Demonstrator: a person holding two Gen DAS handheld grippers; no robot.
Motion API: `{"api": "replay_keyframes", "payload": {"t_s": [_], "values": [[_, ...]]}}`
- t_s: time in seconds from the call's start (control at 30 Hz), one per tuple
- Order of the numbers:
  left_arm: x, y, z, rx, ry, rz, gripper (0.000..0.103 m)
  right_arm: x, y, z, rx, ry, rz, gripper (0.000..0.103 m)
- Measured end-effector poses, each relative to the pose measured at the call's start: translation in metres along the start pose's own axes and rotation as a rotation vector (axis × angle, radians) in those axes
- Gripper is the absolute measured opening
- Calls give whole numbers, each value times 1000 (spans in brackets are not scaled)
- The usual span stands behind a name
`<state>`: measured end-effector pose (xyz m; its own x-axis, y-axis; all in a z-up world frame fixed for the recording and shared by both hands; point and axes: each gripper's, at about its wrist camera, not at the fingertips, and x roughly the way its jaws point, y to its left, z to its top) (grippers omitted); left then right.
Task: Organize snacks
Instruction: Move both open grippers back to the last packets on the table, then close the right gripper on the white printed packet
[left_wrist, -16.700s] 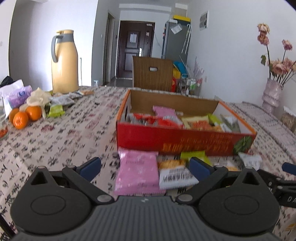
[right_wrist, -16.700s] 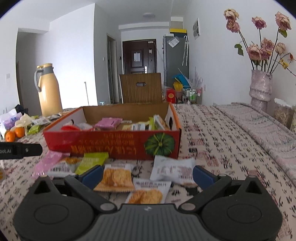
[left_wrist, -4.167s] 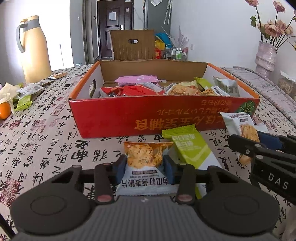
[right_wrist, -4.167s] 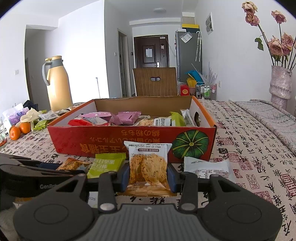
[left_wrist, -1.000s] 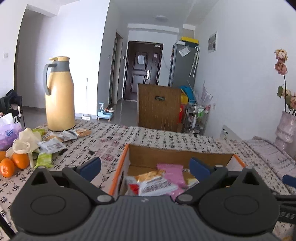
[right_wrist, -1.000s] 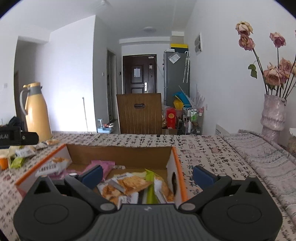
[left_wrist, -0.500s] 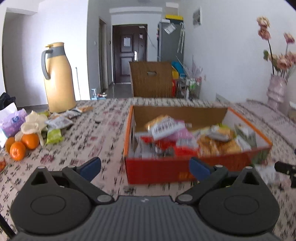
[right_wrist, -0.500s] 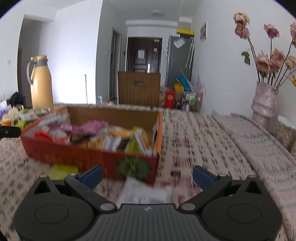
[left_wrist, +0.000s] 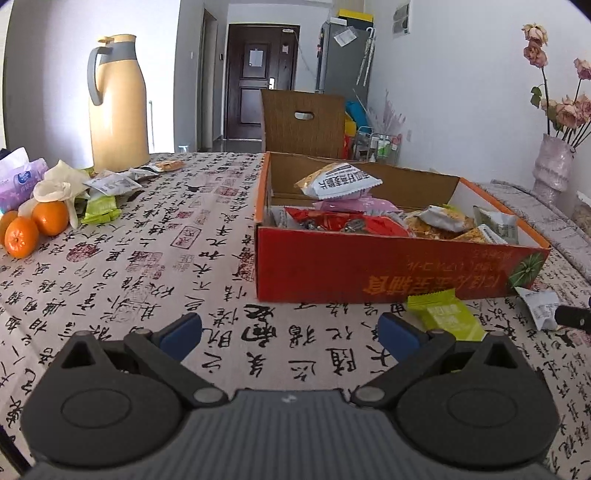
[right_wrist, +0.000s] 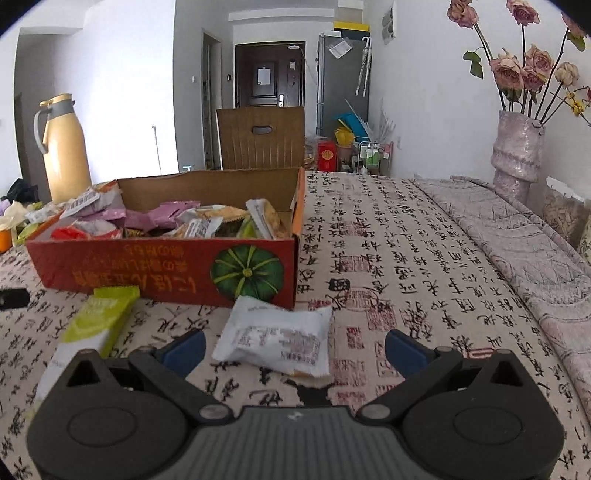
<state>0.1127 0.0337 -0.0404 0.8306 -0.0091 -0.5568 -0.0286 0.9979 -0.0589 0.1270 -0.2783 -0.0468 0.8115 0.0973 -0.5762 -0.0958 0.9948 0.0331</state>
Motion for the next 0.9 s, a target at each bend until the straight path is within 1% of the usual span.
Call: {"api": "replay_keyframes", "payload": {"t_s": [0.1,0.2,0.43,0.5,0.9], "values": [[-3,0,0,1,-19,-1,103,11,4,5,9,10,6,103],[-6,1,0,-11,-37,19,103,25,9,7,22,27,2,103],[-6,7,1,-42,-41,23,103,49,19,8,21,82,-24,103],[-6,7,1,-43,-42,24,103,56,18,7,24,113,-40,103],[-4,10,1,-59,-32,41,103,58,13,7,32,123,-25,103]]}}
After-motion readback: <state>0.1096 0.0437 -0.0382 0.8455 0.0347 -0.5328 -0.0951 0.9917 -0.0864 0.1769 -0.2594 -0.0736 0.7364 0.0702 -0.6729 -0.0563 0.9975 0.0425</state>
